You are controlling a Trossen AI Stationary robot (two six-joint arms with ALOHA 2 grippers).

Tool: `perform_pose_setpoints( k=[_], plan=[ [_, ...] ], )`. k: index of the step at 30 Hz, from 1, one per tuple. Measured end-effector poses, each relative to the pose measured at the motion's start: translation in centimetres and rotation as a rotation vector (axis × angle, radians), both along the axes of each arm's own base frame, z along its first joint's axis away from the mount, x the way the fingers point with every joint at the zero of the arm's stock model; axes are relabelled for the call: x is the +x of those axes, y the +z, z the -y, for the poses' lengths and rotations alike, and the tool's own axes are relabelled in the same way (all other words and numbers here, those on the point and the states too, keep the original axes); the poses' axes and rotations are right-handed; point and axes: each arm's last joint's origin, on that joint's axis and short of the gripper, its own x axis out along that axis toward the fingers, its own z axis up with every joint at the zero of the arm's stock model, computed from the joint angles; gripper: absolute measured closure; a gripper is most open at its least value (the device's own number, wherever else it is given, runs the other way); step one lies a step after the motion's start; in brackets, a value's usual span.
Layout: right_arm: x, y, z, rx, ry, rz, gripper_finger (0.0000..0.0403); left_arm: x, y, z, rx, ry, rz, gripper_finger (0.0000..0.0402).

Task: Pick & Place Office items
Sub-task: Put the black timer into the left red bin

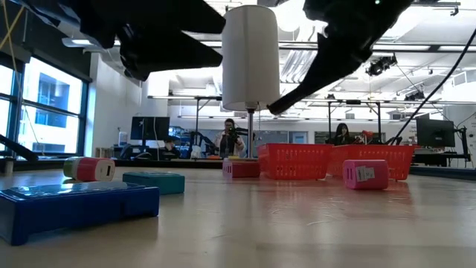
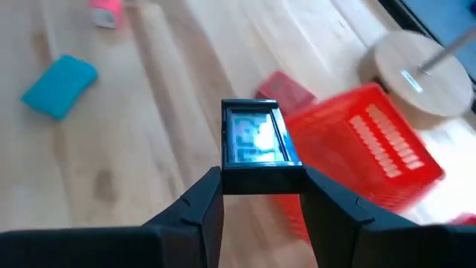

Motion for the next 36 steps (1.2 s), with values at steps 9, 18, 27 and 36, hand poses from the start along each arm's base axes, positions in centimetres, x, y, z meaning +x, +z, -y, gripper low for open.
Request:
perform_pose_setpoints(
  k=[9,18,27,36],
  plan=[
    [0.9,1.0,4.6,0.095,-0.102,-0.053,0.0265,-0.1,-0.2,0.0,0.006,-0.027,-0.024,0.0159],
    [1.1,0.5,9.2,0.16,-0.204,-0.096,0.0265,-0.1,-0.2,0.0,0.006,-0.029,-0.025,0.0159],
    [1.5,-1.2,11.6,0.181,-0.256,-0.163,0.0265,0.0,-0.2,0.0,0.006,-0.027,-0.024,0.0159],
    [3.0,-3.9,12.3,0.179,-0.279,-0.191,0.0265,0.0,-0.2,0.0,0.006,-0.025,-0.023,0.0159]
  ],
)
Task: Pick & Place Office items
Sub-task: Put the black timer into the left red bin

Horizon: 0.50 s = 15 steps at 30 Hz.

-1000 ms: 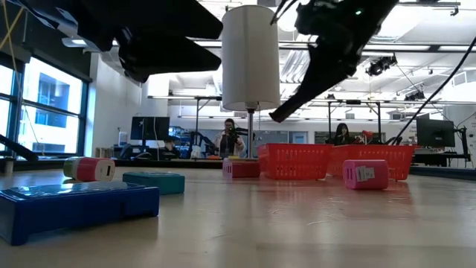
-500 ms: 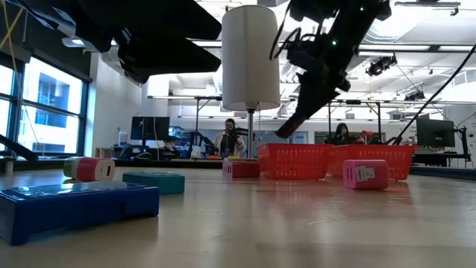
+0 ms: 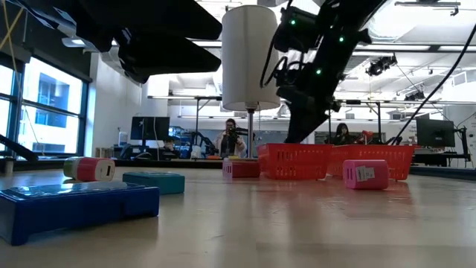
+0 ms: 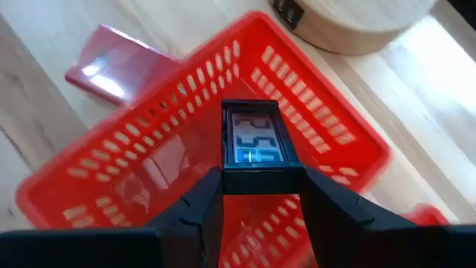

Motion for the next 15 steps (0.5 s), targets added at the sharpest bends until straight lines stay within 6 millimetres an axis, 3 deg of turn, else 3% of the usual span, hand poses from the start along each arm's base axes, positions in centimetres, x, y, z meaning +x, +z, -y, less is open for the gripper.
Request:
perform_pose_setpoints(
  k=[15],
  plan=[
    [1.1,-3.0,0.5,-0.005,-0.071,-0.037,0.0266,0.0,0.0,0.0,0.002,0.0,-0.003,0.0159]
  ],
)
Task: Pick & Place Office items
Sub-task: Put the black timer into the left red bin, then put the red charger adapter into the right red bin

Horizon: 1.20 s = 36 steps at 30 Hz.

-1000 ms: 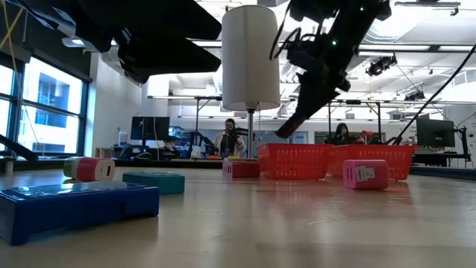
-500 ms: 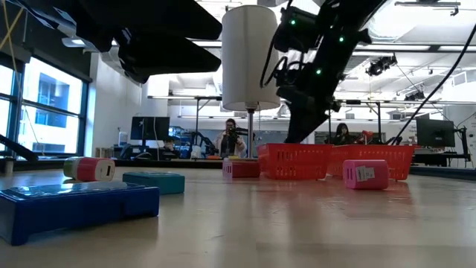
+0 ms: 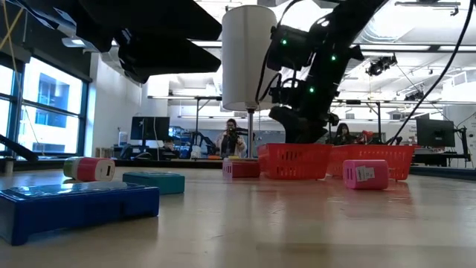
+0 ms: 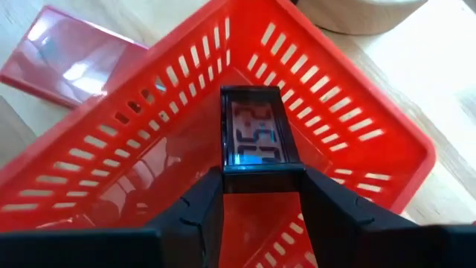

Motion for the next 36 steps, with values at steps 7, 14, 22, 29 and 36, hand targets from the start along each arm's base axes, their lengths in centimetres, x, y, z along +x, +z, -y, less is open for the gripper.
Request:
perform_pose_setpoints(
  k=[7,14,22,29,36],
  plan=[
    [0.3,-0.3,0.0,0.008,0.001,0.012,0.0241,0.0,0.0,0.0,0.0,0.0,-0.001,0.0159],
    [0.3,-0.4,-0.1,0.052,-0.024,0.028,0.0204,0.0,0.0,0.0,0.0,-0.001,-0.001,0.0159],
    [0.1,0.1,-0.1,0.047,-0.018,0.041,0.0196,0.0,0.0,0.1,-0.046,-0.017,-0.007,0.0159],
    [-0.3,2.2,-0.8,0.034,0.016,0.09,0.022,0.0,-0.1,0.1,-0.057,-0.031,-0.017,0.0159],
    [-0.9,4.5,-2.2,0.033,0.063,0.152,0.0242,0.0,-0.1,0.1,-0.06,-0.03,-0.017,0.0159]
  ],
)
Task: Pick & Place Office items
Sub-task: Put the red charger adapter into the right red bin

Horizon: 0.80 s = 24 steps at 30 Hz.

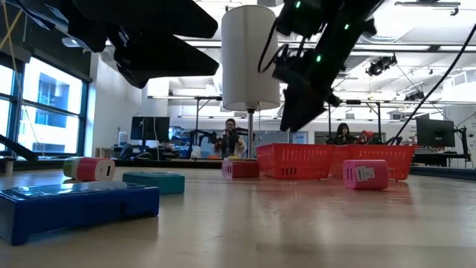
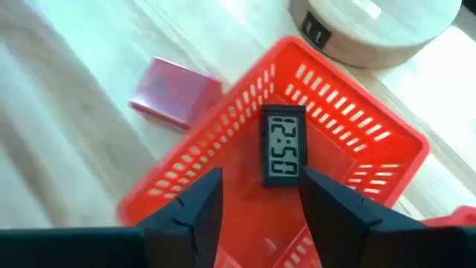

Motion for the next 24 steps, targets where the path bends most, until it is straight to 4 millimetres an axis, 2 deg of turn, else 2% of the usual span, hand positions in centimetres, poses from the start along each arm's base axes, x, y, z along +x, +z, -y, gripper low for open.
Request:
perform_pose_setpoints(
  k=[9,15,24],
  plan=[
    [0.2,1.9,-2.9,0.035,0.115,0.122,0.0269,0.0,0.0,0.0,-0.025,0.005,-0.001,0.0159],
    [0.6,2.2,-4.6,0.079,0.232,0.175,0.0266,0.0,0.0,0.0,-0.064,0.018,-0.001,0.0159],
    [1.2,2.9,-6.1,0.026,0.376,0.247,0.0264,0.0,0.0,0.1,-0.075,-0.017,-0.011,0.0159]
  ],
)
